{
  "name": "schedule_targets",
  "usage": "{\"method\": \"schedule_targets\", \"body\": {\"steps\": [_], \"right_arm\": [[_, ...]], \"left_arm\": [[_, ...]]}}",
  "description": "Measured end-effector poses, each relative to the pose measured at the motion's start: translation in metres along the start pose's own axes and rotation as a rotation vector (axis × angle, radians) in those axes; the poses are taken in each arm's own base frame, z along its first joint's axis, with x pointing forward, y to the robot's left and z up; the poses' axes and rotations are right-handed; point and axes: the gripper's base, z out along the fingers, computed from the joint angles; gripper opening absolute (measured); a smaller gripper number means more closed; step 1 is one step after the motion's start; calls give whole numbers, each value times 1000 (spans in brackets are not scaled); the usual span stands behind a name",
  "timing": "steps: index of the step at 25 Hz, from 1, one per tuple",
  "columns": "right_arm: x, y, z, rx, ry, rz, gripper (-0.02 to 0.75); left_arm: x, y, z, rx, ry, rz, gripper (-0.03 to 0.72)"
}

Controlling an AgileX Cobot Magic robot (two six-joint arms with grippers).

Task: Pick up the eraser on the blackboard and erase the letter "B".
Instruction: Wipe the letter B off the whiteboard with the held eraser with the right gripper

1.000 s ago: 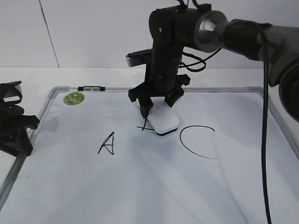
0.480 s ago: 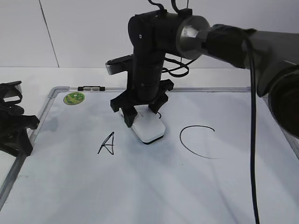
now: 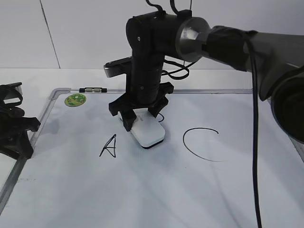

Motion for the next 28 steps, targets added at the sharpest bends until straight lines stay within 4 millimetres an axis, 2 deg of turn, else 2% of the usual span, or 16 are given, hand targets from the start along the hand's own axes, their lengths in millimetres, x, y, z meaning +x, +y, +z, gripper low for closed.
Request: {"method": "schedule_targets", "body": {"steps": [11, 22, 28], "right_arm": [[0, -4, 0, 36, -1, 13, 538], [0, -40, -1, 55, -1, 86, 538], [1, -53, -1, 56, -3, 125, 538]], "left_arm": [[0, 0, 0, -1, 0, 1, 143], [0, 0, 0, -4, 4, 4, 143], [0, 0, 0, -4, 4, 4, 143]]}}
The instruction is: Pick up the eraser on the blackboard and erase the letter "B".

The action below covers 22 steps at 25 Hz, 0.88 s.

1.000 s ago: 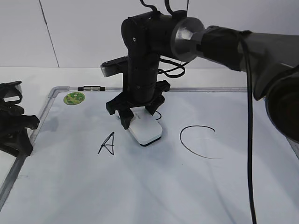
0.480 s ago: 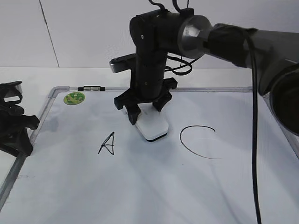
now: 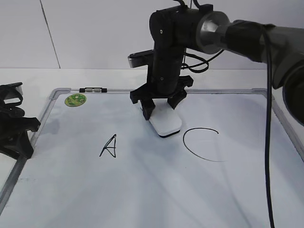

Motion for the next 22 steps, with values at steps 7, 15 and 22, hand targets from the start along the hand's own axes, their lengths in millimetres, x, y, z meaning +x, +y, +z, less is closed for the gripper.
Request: {"method": "schedule_targets", "body": {"steps": [7, 15, 22], "right_arm": [[-1, -14, 0, -1, 1, 34, 538], [-1, -22, 1, -6, 2, 58, 538], [-1, -16, 0, -39, 1, 55, 538]], "left_arm": [[0, 0, 0, 0, 0, 0, 143], [0, 0, 0, 0, 0, 0, 143], [0, 0, 0, -1, 2, 1, 143]]}}
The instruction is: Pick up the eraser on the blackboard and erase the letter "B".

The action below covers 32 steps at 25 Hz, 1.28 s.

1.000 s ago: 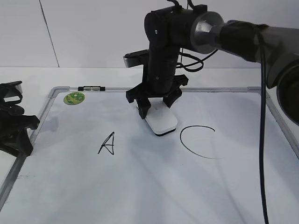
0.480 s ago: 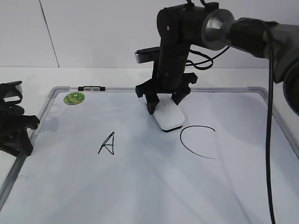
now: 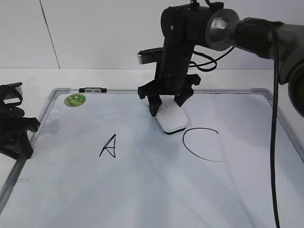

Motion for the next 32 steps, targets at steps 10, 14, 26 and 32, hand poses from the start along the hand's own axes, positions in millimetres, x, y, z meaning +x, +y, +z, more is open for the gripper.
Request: {"method": "schedule_targets", "body": {"steps": [10, 14, 26, 32], "right_arm": [[7, 52, 0, -17, 3, -111, 538], [10, 68, 0, -45, 7, -131, 538], [10, 68, 0, 1, 1, -141, 538], [7, 55, 1, 4, 1, -99, 538]], "left_arm": [[0, 0, 0, -2, 0, 2, 143], [0, 0, 0, -2, 0, 2, 143], [0, 0, 0, -2, 0, 2, 143], [0, 0, 0, -2, 0, 2, 143]]}}
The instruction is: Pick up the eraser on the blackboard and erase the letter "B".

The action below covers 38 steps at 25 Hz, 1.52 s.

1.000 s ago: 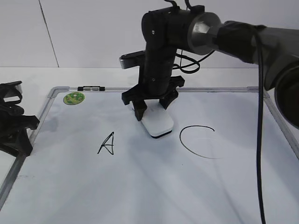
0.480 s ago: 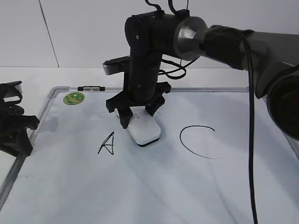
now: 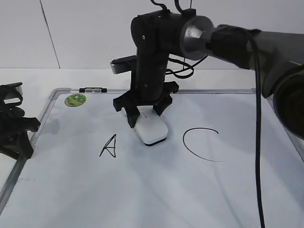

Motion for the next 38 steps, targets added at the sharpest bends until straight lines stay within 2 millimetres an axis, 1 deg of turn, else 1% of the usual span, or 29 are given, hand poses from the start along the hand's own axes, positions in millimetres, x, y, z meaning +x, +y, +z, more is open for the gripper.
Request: {"method": "schedule_targets", "body": {"steps": [12, 14, 21, 26, 29, 35, 38], "right_arm": [[-2, -47, 0, 14, -1, 98, 538], [-2, -51, 0, 16, -1, 107, 538], [-2, -51, 0, -8, 0, 119, 538], [-2, -46, 0, -30, -1, 113, 538], [-2, -38, 0, -24, -1, 88, 538], [0, 0, 0, -71, 4, 31, 538], [1, 16, -1, -107, 8, 17, 538]], "left_arm": [[0, 0, 0, 0, 0, 0, 143], [0, 0, 0, 0, 0, 0, 143], [0, 0, 0, 0, 0, 0, 143], [0, 0, 0, 0, 0, 0, 143], [0, 0, 0, -2, 0, 1, 143], [0, 0, 0, -1, 1, 1, 143], [0, 0, 0, -1, 1, 1, 143]]}}
